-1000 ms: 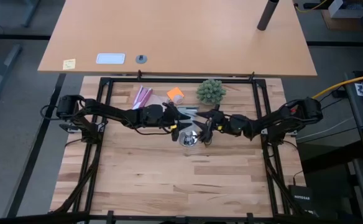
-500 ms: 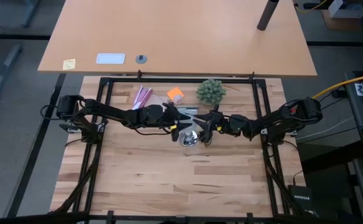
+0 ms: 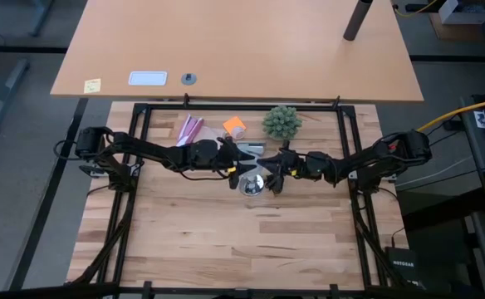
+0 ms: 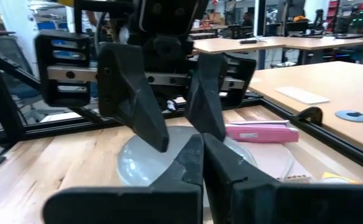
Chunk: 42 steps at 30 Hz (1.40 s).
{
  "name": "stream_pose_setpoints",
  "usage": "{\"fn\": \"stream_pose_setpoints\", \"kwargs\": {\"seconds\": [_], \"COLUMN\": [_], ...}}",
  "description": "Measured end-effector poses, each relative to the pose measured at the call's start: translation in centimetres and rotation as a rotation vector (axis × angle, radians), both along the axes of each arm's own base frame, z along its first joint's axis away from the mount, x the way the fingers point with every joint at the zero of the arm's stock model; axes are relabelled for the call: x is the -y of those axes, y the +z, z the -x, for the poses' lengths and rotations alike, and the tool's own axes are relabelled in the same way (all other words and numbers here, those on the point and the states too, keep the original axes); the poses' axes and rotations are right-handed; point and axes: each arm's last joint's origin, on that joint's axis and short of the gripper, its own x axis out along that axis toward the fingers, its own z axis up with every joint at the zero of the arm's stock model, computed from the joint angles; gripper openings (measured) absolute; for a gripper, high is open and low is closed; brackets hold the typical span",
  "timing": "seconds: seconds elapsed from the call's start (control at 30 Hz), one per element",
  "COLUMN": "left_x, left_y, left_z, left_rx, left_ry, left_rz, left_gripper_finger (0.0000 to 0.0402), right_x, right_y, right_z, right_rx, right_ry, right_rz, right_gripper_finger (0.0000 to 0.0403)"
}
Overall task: Screw lightbulb
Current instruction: Insert the lightbulb into the silver lamp socket
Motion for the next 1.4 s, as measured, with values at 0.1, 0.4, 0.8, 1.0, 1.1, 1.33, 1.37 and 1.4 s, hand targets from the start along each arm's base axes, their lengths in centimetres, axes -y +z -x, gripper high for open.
{"fn": "stream_pose_setpoints", "kwargs": {"seconds": [0.1,0.4,0.8,1.0,1.1,1.33,1.37,1.4], "left_x": [0.0,-0.1,0.0,0.7,1.3,2.7,2.8,2.9], "left_y": [0.1,0.9,5.1,5.9,5.6,4.0,3.8,3.5], "left_z": [-0.1,0.1,3.0,5.7,6.1,5.6,5.4,5.3], "left_rx": [0.019,0.061,0.067,-0.093,-0.145,-0.209,-0.219,-0.229], "left_ry": [-0.001,-0.007,-0.009,-0.020,-0.031,-0.064,-0.065,-0.066], "left_rz": [-0.008,-0.055,-0.103,-0.037,-0.003,0.035,0.043,0.047], "left_gripper_finger": [0.0150,0.0150,0.0150,0.0150,0.0150,0.0150,0.0150,0.0150], "right_x": [0.0,-0.1,-0.2,-1.0,-1.4,-1.4,-1.4,-1.5], "right_y": [0.0,-0.1,-0.2,0.2,0.4,0.2,0.1,0.1], "right_z": [0.0,0.0,0.1,0.6,0.8,0.8,0.9,0.9], "right_rx": [-0.002,-0.007,-0.026,-0.063,-0.069,-0.105,-0.105,-0.105], "right_ry": [0.008,0.034,0.046,0.042,0.032,0.006,0.007,0.010], "right_rz": [0.000,-0.011,-0.013,-0.009,0.003,-0.016,-0.016,-0.016], "right_gripper_finger": [0.0010,0.0016,0.0016,0.0016,0.0017,0.0017,0.0017,0.0017]}}
